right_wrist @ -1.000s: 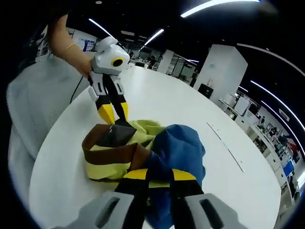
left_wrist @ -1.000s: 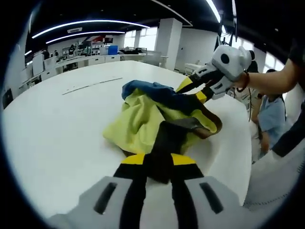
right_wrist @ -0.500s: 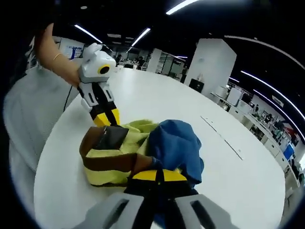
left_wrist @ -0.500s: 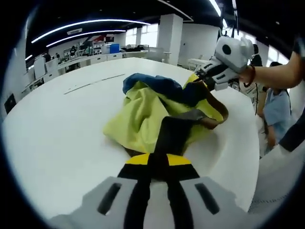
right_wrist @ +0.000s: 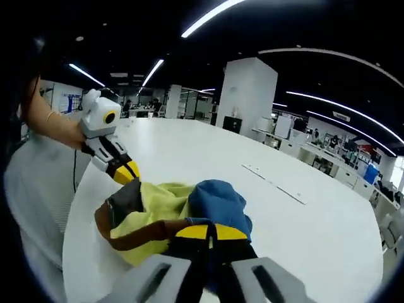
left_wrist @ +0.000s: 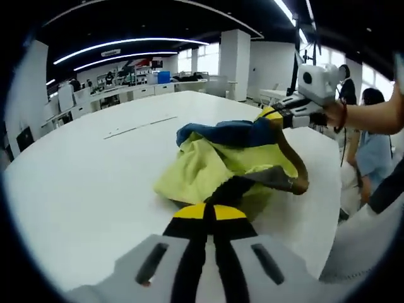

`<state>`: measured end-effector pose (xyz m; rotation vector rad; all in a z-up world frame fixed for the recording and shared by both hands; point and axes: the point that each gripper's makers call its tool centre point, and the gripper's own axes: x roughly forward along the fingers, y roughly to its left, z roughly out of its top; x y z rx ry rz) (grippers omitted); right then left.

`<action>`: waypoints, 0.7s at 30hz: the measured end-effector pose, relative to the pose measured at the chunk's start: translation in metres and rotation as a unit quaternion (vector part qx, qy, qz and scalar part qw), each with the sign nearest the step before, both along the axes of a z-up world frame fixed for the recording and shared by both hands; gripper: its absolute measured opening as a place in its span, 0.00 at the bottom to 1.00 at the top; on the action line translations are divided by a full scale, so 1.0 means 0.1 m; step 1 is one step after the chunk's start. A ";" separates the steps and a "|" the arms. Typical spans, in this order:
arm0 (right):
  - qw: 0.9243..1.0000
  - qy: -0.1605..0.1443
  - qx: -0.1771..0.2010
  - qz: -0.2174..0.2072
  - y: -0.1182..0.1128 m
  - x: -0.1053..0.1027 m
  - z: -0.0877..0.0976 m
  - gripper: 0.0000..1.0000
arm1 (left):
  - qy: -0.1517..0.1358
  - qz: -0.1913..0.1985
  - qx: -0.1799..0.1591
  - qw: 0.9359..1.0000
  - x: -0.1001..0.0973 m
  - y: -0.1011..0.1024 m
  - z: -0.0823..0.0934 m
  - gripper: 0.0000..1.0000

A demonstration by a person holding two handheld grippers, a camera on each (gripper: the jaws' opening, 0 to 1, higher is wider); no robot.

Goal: Fold the garment on the visible template until the final outline fits inside the template.

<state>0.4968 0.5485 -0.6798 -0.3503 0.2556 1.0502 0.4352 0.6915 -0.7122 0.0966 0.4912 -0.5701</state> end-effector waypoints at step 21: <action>0.993 -0.021 0.087 -0.077 -0.47 0.02 0.81 0.00 | -0.062 0.058 -0.052 0.995 -0.04 0.31 0.71 0.00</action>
